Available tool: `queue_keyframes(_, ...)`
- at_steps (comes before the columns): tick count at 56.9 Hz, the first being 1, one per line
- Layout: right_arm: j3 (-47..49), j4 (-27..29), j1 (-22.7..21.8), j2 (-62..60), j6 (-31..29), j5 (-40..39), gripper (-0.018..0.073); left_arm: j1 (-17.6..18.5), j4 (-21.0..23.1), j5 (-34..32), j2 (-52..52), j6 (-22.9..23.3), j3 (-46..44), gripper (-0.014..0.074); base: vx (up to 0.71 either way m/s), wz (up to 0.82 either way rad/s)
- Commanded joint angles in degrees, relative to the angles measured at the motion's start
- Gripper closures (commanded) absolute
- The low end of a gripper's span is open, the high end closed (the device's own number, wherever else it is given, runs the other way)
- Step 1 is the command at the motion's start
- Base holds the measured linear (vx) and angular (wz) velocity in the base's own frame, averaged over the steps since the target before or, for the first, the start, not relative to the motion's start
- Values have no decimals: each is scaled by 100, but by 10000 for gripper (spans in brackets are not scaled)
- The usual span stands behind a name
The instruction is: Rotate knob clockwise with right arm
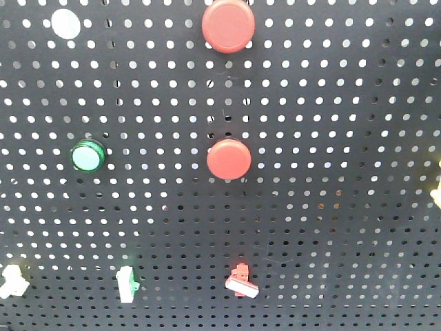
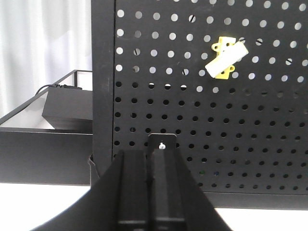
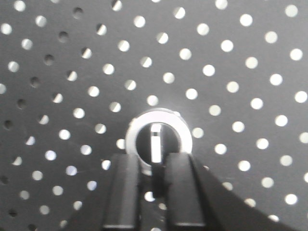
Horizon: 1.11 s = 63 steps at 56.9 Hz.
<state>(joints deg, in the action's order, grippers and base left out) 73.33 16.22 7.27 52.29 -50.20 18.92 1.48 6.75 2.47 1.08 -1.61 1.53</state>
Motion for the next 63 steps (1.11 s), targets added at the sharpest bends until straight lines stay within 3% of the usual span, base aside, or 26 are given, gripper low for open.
queue_keyframes(1,141,4,-5,26,30,-346,439,-11,45,-470,2,55,75,603,0,0)
queue_keyframes(12,141,15,-5,38,70,-365,549,-11,45,-470,2,55,75,603,0,0)
queue_keyframes(19,141,15,-5,50,567,-310,574,-11,45,-470,2,55,75,603,0,0)
queue_keyframes(27,141,119,0,64,1892,-301,569,-11,45,-470,2,55,75,603,0,0)
queue_keyframes(38,141,773,0,64,4740,-301,568,-11,45,-470,2,55,75,603,0,0)
queue_keyframes(45,167,1208,0,64,5918,-344,568,-11,45,-470,2,55,75,603,0,0)
queue_keyframes(52,167,1806,0,64,6636,-537,568,-11,45,-470,2,55,75,603,0,0)
queue_keyframes(53,167,2330,0,64,7008,-678,568,-11,45,-470,2,55,75,603,0,0)
queue_keyframes(63,167,2680,0,64,7005,-895,568,-11,45,-470,2,55,75,603,0,0)
